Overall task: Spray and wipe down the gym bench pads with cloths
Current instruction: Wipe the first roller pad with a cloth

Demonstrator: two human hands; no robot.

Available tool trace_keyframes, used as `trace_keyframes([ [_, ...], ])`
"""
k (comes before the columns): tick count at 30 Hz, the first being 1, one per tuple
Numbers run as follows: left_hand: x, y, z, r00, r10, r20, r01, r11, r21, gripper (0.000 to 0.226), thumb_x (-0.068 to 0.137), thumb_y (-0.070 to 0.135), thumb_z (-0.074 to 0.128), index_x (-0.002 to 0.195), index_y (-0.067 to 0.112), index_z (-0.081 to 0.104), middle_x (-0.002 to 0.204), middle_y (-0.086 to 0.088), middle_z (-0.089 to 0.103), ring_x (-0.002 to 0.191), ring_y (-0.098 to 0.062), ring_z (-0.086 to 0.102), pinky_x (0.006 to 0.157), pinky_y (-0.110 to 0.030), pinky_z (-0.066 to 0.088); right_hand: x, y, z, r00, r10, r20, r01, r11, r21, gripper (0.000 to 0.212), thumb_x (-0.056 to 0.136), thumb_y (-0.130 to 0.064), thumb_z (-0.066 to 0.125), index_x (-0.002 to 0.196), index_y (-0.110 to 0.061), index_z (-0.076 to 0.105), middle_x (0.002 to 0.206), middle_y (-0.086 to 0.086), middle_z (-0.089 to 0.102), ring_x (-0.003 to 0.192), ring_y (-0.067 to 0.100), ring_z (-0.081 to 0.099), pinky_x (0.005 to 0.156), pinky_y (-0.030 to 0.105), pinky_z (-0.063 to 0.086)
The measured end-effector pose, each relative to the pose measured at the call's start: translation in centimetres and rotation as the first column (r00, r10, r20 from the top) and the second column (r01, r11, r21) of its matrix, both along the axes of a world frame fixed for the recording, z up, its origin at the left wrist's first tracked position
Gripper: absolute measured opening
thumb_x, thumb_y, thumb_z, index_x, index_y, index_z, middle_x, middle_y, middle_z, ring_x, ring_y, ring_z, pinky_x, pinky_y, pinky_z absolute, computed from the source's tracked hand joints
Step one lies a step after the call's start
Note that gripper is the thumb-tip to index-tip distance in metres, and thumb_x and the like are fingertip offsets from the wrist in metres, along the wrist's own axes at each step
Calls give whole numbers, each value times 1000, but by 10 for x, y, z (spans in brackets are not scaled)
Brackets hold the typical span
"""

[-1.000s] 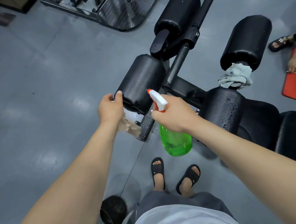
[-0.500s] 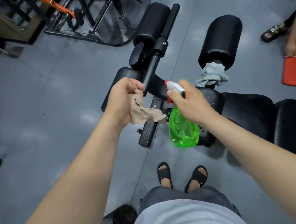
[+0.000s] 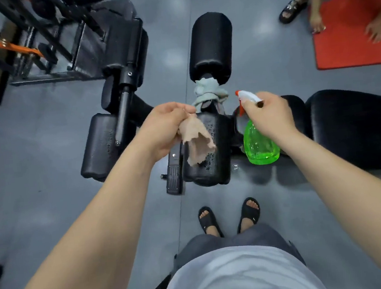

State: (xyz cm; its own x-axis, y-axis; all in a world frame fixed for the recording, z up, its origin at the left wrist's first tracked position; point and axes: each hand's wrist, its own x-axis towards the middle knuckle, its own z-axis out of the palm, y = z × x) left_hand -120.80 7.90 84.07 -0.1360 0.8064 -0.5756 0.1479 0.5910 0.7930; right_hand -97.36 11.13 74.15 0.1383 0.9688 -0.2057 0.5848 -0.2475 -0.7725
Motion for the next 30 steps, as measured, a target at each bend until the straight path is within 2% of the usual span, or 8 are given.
trace_keyframes([
  [2, 10, 7, -3, 999, 26, -27, -25, 999, 22, 22, 101, 6, 49, 102, 10, 71, 93, -10, 72, 81, -18, 67, 72, -33, 56, 18, 5, -23, 999, -25, 32, 26, 999, -37, 52, 95, -55, 52, 67, -11, 49, 61, 3, 50, 71, 31, 51, 60, 38, 35],
  [5, 23, 14, -6, 995, 81, -64, -78, 996, 53, 23, 106, 14, 47, 106, 12, 70, 86, -4, 72, 75, -14, 68, 69, -32, 57, 35, 10, -56, 998, -19, 68, 26, 994, -110, 41, 95, -49, 52, 80, -11, 62, 75, 5, 63, 78, 33, 57, 66, 40, 47],
  [9, 35, 27, -11, 983, 144, -112, -134, 987, 92, 24, 106, 18, 44, 102, 18, 68, 77, -1, 69, 66, -15, 64, 60, -32, 52, 41, 16, -99, 998, -22, 65, 36, 976, -217, 23, 95, -33, 57, 87, -11, 61, 86, 6, 60, 87, 32, 57, 67, 34, 34],
  [12, 40, 34, -13, 974, 166, -157, -152, 984, 98, 25, 104, 21, 43, 102, 21, 68, 71, 3, 64, 61, -14, 60, 56, -31, 50, 38, 26, -123, 998, -57, 7, 57, 962, -267, 11, 94, -23, 58, 92, -14, 61, 92, 7, 62, 94, 33, 59, 70, 31, 35],
  [16, 45, 40, -13, 966, 205, -161, -191, 977, 96, 24, 104, 21, 44, 101, 21, 68, 68, 6, 64, 60, -12, 60, 54, -30, 49, 31, 43, -140, 992, -115, -51, 94, 948, -303, 19, 97, -22, 56, 106, -8, 66, 107, 14, 67, 88, 25, 53, 72, 28, 35],
  [23, 54, 46, -8, 955, 295, -14, -294, 955, 48, 20, 103, 11, 45, 105, 13, 65, 64, 6, 68, 59, -11, 65, 54, -29, 55, 28, 58, -144, 992, -78, -97, 41, 940, -338, 23, 99, -28, 58, 114, -13, 66, 104, 6, 66, 94, 27, 62, 75, 32, 45],
  [26, 54, 45, -8, 955, 295, 13, -295, 955, 36, 21, 103, 9, 45, 103, 12, 66, 67, 4, 71, 64, -13, 68, 62, -33, 60, 27, 55, -140, 994, -59, -90, 24, 938, -347, 26, 100, -27, 56, 121, -14, 64, 107, 7, 66, 91, 25, 60, 73, 30, 42],
  [30, 51, 43, -10, 951, 305, 47, -306, 952, 19, 20, 103, 9, 47, 104, 11, 67, 71, 1, 73, 67, -14, 70, 63, -33, 59, 27, 46, -129, 990, -123, -72, 93, 940, -329, 35, 96, -30, 60, 127, -15, 55, 124, 7, 53, 99, 23, 55, 80, 30, 42],
])
